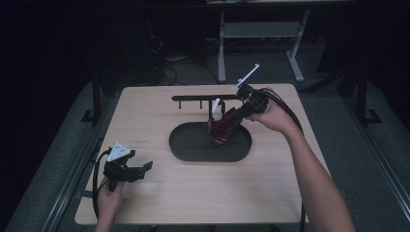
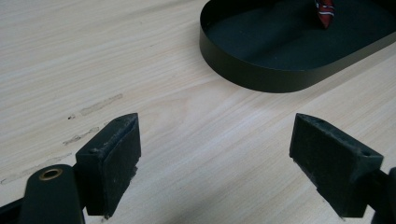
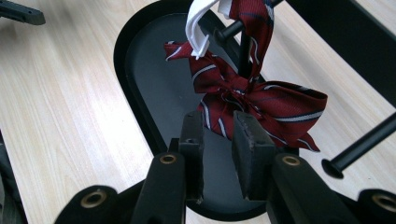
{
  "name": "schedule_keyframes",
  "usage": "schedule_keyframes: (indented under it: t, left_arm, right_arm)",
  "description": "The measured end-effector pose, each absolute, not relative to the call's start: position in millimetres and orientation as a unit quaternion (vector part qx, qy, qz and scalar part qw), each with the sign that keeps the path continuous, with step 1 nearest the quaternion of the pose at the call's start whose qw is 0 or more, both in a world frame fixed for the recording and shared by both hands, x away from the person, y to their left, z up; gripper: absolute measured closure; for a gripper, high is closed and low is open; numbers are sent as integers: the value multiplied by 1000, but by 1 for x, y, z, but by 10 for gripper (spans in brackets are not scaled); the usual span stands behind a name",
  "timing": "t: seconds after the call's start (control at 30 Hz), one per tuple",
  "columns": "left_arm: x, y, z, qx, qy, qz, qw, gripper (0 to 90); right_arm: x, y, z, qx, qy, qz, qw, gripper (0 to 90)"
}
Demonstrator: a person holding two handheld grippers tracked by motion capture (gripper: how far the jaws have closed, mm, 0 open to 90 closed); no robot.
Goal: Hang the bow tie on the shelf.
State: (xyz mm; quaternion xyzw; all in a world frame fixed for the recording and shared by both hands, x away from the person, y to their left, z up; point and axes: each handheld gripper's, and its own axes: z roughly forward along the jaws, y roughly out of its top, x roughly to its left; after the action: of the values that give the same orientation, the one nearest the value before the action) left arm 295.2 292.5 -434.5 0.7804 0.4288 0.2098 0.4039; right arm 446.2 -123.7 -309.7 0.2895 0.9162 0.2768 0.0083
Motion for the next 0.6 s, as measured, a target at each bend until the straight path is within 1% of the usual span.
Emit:
schedule_keyframes:
  t: [0.6]
  left_arm:
    - [295,292,-434,784,426,209,399,163]
  right_arm:
    - [438,-130,-315,286,915,285,2,698]
